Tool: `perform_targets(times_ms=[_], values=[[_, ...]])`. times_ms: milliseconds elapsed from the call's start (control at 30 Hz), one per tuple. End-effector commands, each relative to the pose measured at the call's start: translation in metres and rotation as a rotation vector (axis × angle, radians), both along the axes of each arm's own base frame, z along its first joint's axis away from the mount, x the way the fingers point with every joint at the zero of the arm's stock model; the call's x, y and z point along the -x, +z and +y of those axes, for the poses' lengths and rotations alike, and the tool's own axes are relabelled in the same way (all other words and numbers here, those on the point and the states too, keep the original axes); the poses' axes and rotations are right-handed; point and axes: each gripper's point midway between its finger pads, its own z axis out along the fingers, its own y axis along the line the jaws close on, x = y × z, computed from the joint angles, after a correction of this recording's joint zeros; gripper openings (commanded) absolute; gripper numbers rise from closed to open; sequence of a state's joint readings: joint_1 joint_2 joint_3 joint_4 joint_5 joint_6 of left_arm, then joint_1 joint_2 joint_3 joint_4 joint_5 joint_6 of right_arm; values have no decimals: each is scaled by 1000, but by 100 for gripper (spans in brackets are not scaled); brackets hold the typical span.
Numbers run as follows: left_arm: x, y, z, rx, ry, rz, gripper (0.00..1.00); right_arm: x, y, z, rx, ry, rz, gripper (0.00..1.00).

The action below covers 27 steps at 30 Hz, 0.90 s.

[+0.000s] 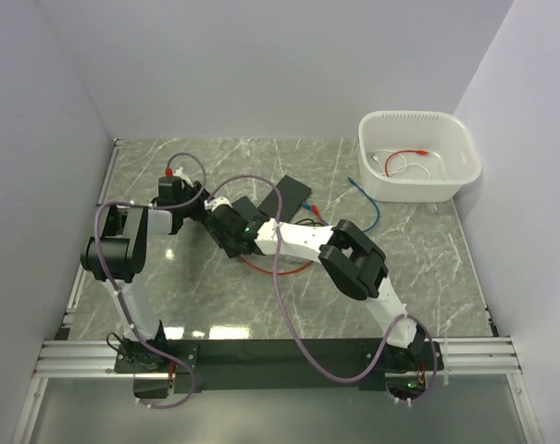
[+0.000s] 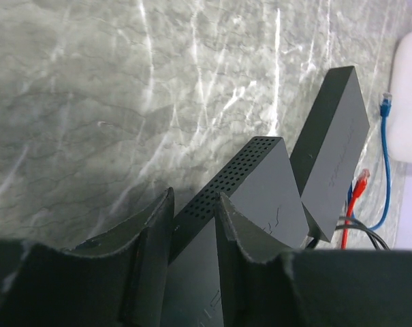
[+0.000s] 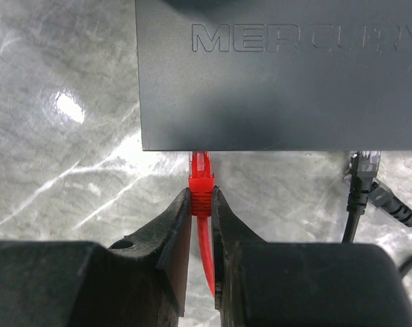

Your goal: Insert the plug into the switch port

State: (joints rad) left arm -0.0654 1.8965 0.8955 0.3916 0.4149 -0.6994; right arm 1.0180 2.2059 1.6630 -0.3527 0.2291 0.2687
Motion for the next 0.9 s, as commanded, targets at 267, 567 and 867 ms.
perform_targets(times_ms=[267,567,867], values=[[42,-21,-41,89,-188,91,32,-46,48,12,-72,-45,-113,0],[52,-40,-52,132,-229,140,28,-63,37,12,-75,-81,-97,0],[59,-53,-56,88,-227,193,25,-91,32,6,-71,-137,-107,0]])
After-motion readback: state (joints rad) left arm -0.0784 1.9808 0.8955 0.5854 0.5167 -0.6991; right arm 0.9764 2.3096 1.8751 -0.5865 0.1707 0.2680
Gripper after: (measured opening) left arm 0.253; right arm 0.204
